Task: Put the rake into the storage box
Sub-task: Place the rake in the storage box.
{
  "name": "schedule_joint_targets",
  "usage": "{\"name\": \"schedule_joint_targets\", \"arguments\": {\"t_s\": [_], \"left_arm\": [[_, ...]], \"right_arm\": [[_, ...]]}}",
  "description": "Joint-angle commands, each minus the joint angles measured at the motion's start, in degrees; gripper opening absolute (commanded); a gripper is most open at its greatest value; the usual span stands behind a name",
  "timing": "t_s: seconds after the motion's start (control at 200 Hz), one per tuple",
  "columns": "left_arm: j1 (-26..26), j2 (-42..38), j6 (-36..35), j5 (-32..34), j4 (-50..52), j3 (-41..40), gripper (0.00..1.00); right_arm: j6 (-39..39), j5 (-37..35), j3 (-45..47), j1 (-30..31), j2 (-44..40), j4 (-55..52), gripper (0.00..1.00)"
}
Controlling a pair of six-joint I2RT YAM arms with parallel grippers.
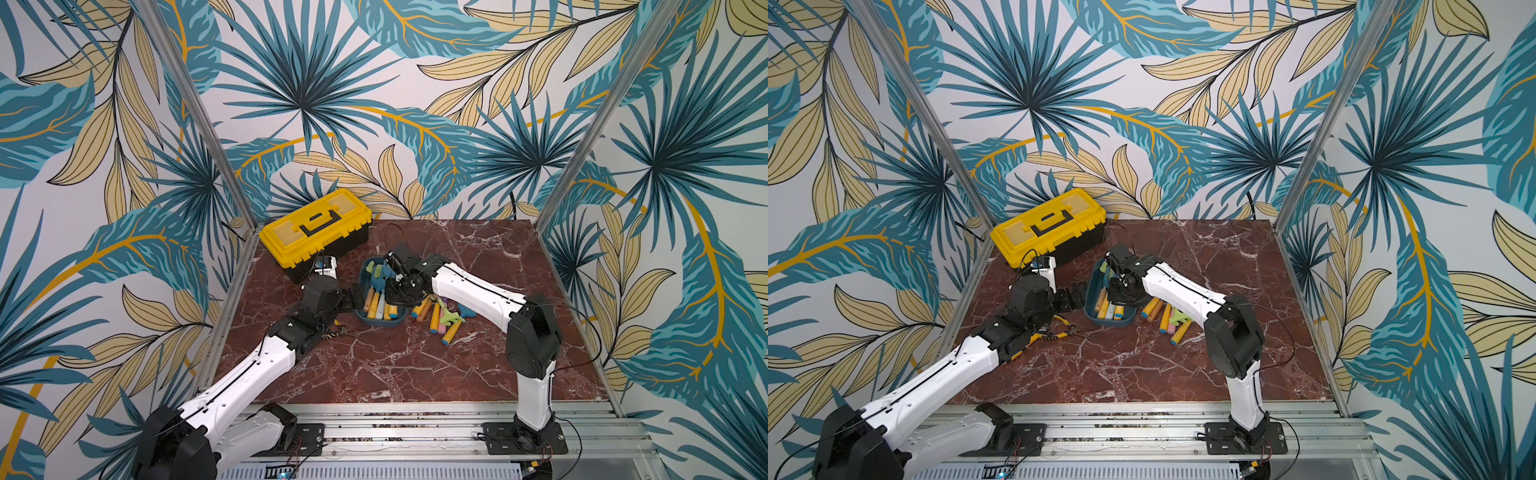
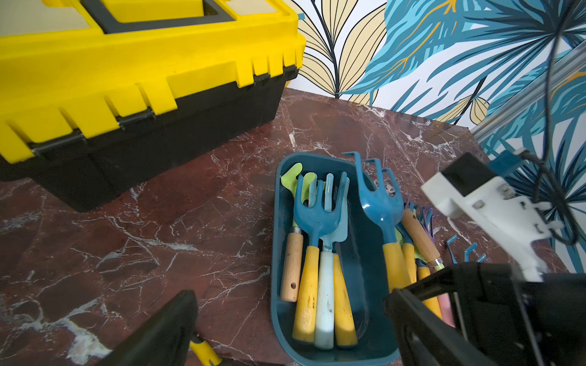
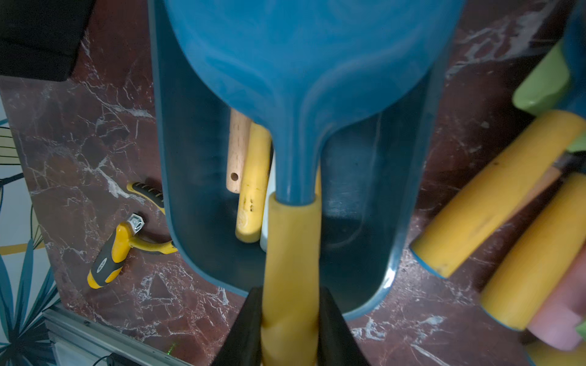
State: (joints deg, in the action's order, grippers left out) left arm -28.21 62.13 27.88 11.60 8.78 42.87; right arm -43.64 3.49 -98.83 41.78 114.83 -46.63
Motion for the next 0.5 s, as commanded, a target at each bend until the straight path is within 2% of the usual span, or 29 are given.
{"name": "schedule_joint_targets", "arguments": {"t_s": [0.0, 0.25, 0.35, 0.461, 0.496], "left_arm": [[0.1, -0.8, -0.5, 0.5, -1.0, -1.4, 1.00], [0.0, -0.8, -0.5, 0.4, -1.0, -1.5, 1.00], [0.0, -0.7, -0.5, 0.4, -1.0, -1.4, 1.00], [0.0, -0.4, -0.5, 0.3, -1.1, -1.5, 1.00], [0.0, -0.3, -0.5, 0.3, -1.2, -1.5, 1.00]], "right_arm": [[0.5, 0.9, -1.5, 0.6, 1.7, -2.1, 0.18], [-1.9, -2.0, 0.2, 1.1, 3.5, -2.1, 0.19], [-2.9, -3.7, 0.3, 1.0, 3.6, -2.1, 0.22], [-3.0, -3.9, -0.2, 1.0, 4.3, -2.1, 0.30], [-3.0, -4.2, -0.2, 1.0, 4.2, -2.1, 0.36]]}}
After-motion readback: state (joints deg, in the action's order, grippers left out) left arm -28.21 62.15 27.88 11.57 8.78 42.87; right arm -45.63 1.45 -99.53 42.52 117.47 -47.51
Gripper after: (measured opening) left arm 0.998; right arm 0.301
